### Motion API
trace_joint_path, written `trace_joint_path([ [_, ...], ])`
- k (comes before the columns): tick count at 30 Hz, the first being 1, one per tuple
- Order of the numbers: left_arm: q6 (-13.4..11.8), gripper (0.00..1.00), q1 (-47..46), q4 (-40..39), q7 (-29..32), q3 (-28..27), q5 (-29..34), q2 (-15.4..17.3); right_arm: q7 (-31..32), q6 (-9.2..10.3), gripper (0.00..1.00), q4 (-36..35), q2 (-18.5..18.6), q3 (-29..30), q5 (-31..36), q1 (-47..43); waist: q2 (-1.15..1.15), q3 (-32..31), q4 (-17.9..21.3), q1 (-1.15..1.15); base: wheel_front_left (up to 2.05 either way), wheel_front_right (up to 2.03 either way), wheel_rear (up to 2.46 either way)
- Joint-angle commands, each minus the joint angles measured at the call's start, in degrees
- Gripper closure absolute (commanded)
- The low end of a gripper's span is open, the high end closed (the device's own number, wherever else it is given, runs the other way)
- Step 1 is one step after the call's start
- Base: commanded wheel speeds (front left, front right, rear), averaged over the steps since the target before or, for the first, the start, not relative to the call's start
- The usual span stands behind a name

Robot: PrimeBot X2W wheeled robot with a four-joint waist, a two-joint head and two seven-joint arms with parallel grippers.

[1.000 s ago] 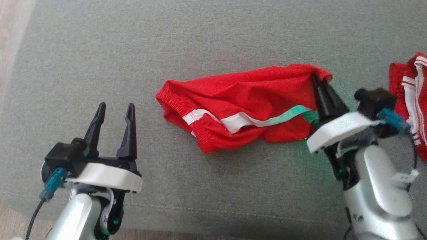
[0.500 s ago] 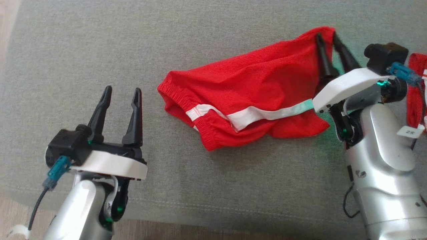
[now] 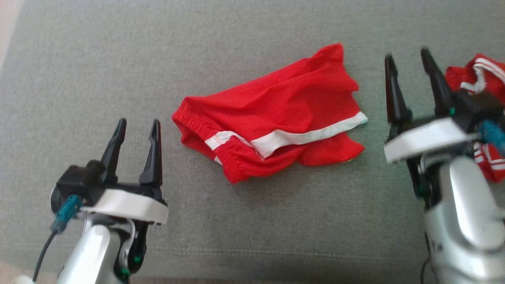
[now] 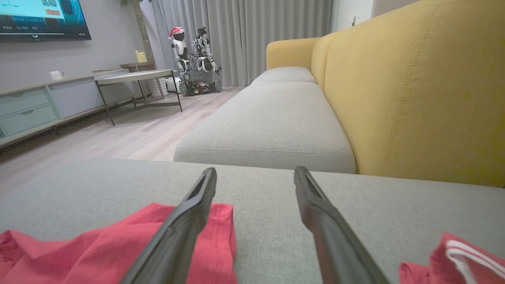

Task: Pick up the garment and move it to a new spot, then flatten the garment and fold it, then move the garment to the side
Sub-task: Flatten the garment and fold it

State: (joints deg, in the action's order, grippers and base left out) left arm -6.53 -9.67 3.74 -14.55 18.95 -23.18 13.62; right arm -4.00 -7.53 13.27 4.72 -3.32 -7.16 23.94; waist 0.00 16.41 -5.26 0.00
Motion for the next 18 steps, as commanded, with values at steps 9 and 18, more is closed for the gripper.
trace_joint_path([
  [9, -0.9, 0.00, 3.0, -1.8, 0.7, -2.6, 0.1, 2.5, 5.4, 0.04, 0.00, -15.4, -1.4, -0.1, 2.1, -14.9, 0.00, -5.4, 2.9, 0.00, 0.00, 0.00, 0.00],
  [18, -1.9, 0.00, 5.3, -3.0, 2.3, -2.1, -0.1, 2.9, 7.0, 0.04, 0.00, -18.4, -1.8, 0.0, 0.6, -20.5, 0.00, -7.2, 3.6, 0.00, 0.00, 0.00, 0.00],
])
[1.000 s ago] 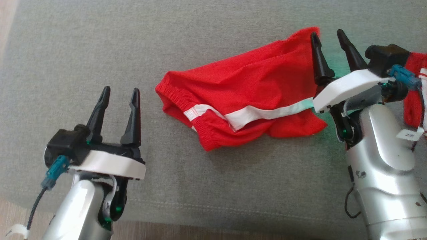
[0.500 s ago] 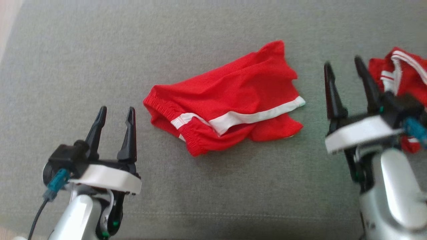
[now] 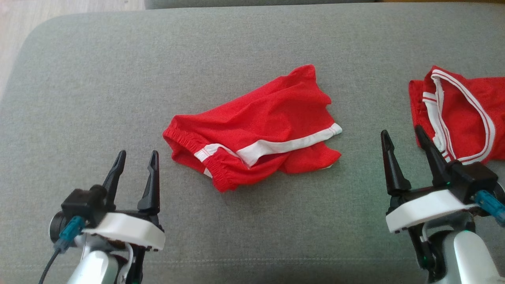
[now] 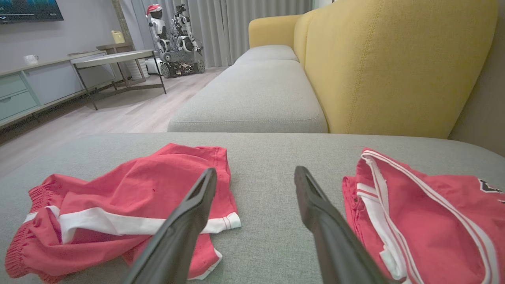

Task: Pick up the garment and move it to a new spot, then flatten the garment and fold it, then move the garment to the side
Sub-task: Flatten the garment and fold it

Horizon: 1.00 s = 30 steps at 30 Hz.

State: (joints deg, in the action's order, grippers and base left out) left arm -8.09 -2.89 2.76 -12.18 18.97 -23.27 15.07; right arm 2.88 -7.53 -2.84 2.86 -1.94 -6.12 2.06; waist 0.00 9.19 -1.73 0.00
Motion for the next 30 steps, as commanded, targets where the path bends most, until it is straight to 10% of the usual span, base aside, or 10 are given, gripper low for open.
trace_joint_path([
  [1, -0.4, 0.00, -1.4, -2.1, 0.1, -2.1, 0.0, 1.5, 0.1, 0.04, 0.00, -2.4, 0.0, -1.5, -0.7, 1.2, 0.00, -0.1, 0.1, 0.00, 0.00, 0.00, 0.00],
  [10, -0.2, 0.00, -1.7, -2.9, 1.3, -0.9, 0.2, 2.0, 0.4, 0.04, 0.00, -2.7, 0.0, -1.7, -1.8, 1.1, 0.00, 0.1, -0.2, 0.00, 0.00, 0.00, 0.00],
  [30, 10.1, 0.00, -10.7, 9.7, 11.2, 2.3, -13.2, -3.8, 0.3, 0.04, 0.00, -1.9, 0.0, -3.4, -3.9, 2.8, 0.00, 4.8, 3.6, 0.00, 0.00, 0.00, 0.00],
])
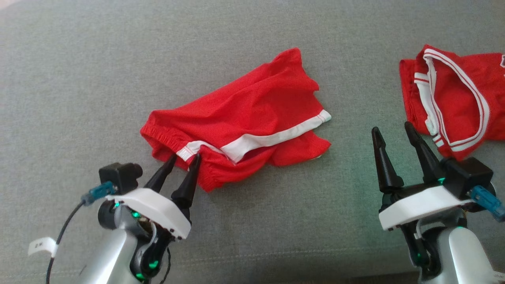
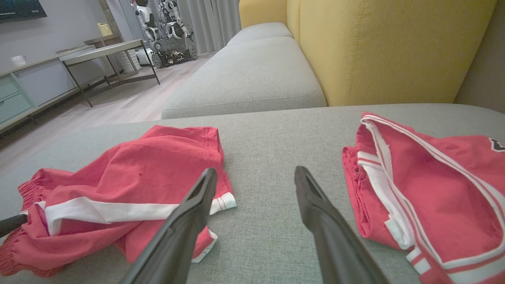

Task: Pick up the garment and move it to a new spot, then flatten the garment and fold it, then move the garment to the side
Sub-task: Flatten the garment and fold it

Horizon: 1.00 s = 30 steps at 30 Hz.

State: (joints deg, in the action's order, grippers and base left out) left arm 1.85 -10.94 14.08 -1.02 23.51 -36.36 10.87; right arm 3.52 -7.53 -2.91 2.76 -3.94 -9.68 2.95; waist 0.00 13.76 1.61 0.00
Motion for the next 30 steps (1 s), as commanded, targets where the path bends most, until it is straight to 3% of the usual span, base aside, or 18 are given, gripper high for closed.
trace_joint_path([
  [1, 0.4, 0.00, -3.0, -1.2, -0.2, -2.3, -0.3, 0.5, -0.4, 0.04, 0.00, -1.8, 0.1, -1.4, -0.3, 2.0, 0.00, 0.4, 0.3, 0.00, 0.00, 0.00, 0.00],
  [7, 1.6, 0.00, -3.8, -0.6, -1.2, -2.9, -1.5, 0.6, -0.6, 0.04, 0.00, -1.5, 0.1, -1.1, -0.4, 2.3, 0.00, 1.0, 0.4, 0.00, 0.00, 0.00, 0.00],
  [8, 1.7, 0.09, -3.8, -0.7, -1.4, -2.9, -1.5, 0.8, -0.6, 0.04, 0.00, -1.4, 0.1, -0.9, -0.4, 2.4, 0.00, 1.0, 0.4, 0.00, 0.00, 0.00, 0.00],
  [9, 1.8, 0.44, -3.7, -0.8, -1.6, -2.9, -1.4, 0.9, -0.6, 0.04, 0.00, -1.2, 0.1, -0.8, -0.3, 2.5, 0.00, 1.0, 0.3, 0.00, 0.00, 0.00, 0.00],
  [11, 1.7, 0.84, -3.5, -1.3, -2.1, -3.0, -1.3, 1.2, -0.5, 0.04, 0.00, -0.6, 0.1, -0.6, -0.2, 2.8, 0.00, 1.0, 0.0, 0.00, 0.00, 0.00, 0.00],
  [12, 1.6, 0.97, -3.3, -1.7, -2.1, -3.0, -1.2, 1.3, -0.2, 0.04, 0.00, -0.1, 0.1, -0.5, -0.1, 3.0, 0.00, 1.0, -0.2, 0.00, 0.00, 0.00, 0.00],
  [15, 1.4, 1.00, -2.8, -2.9, -2.0, -2.9, -1.2, 1.6, 0.4, 0.04, 0.00, 2.1, 0.1, -0.8, 0.5, 4.5, 0.00, 1.2, -0.9, 0.00, 0.00, 0.00, 0.00],
  [30, 2.2, 1.00, -5.7, -4.0, -2.3, 0.1, 0.3, 0.8, 0.8, 0.04, 0.00, 29.8, 0.3, -4.7, 2.3, 21.0, 0.00, 4.7, -5.9, 0.00, 0.00, 0.00, 0.00],
])
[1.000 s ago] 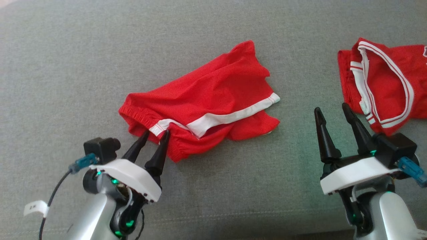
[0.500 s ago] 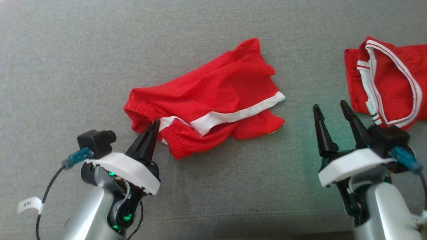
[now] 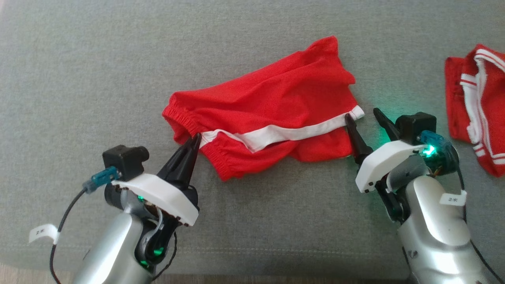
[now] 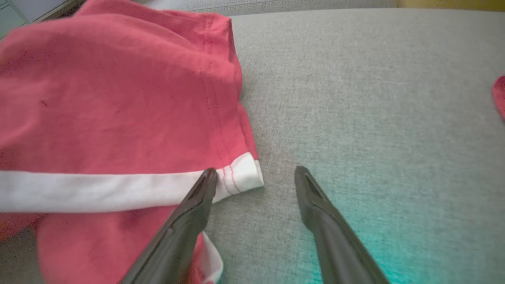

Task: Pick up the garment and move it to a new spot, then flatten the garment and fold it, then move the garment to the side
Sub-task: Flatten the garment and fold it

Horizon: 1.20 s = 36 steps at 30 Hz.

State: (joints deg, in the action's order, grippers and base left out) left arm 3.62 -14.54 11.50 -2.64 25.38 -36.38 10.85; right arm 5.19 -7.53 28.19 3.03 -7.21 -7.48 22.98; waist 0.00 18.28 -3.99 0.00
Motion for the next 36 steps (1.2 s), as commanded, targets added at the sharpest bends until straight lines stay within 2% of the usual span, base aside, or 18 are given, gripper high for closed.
trace_joint_path([
  [1, 0.5, 1.00, -2.2, -1.3, -0.8, -1.7, 0.3, 0.8, -1.2, 0.04, 0.00, -0.1, 0.0, -1.5, -0.1, 1.5, 0.00, 0.3, -0.4, 0.00, 0.00, 0.00, 0.00],
  [2, 0.6, 1.00, -2.2, -1.1, -1.0, -1.6, 0.3, 0.8, -1.3, 0.04, 0.43, 1.0, 0.0, -1.6, -0.3, 1.8, 0.00, 0.3, -0.4, 0.00, 0.00, 0.00, 0.00],
  [3, 0.6, 1.00, -2.2, -1.0, -1.1, -1.6, 0.3, 0.9, -1.5, 0.04, 1.00, 1.7, 0.0, -1.8, -0.5, 2.0, 0.00, 0.3, -0.5, 0.00, 0.00, 0.00, 0.00],
  [7, 0.4, 1.00, -2.1, -1.2, -2.0, -1.9, 0.8, 1.6, -3.4, 0.04, 1.00, 1.9, 0.1, -2.3, -1.5, 2.1, 0.00, -0.1, -0.4, 0.00, 0.00, 0.00, 0.00],
  [11, -0.5, 1.00, -1.8, -2.7, -2.4, -2.6, 1.6, 3.0, -5.0, 0.04, 1.00, -2.2, 0.6, -2.5, -2.4, 1.6, 0.00, -1.1, 0.1, 0.00, 0.00, 0.00, 0.00],
  [17, -1.7, 1.00, -3.1, -8.7, -1.2, -3.6, 3.5, 6.4, -5.0, 0.04, 1.00, -15.0, 1.3, -0.1, -3.5, 1.4, 0.00, -3.5, 1.0, 0.00, 0.00, 0.00, 0.00],
  [25, -3.0, 1.00, -8.0, -18.1, 1.0, -5.9, 5.2, 9.9, -1.8, 0.04, 1.00, -31.5, 1.2, 3.8, -3.5, 3.1, 0.00, -6.9, 1.3, 0.00, 0.00, 0.00, 0.00],
  [31, -4.5, 1.00, -13.1, -26.8, 3.2, -7.5, 6.5, 11.1, 1.9, 0.04, 1.00, -44.2, 0.8, 6.3, -2.6, 5.0, 0.00, -9.8, 1.3, 0.00, 0.00, 0.00, 0.00],
  [36, -5.5, 1.00, -16.0, -32.1, 4.9, -8.8, 6.8, 11.9, 4.8, 0.04, 1.00, -52.0, 0.6, 8.4, -1.8, 6.9, 0.00, -11.5, 1.6, 0.00, 0.00, 0.00, 0.00],
])
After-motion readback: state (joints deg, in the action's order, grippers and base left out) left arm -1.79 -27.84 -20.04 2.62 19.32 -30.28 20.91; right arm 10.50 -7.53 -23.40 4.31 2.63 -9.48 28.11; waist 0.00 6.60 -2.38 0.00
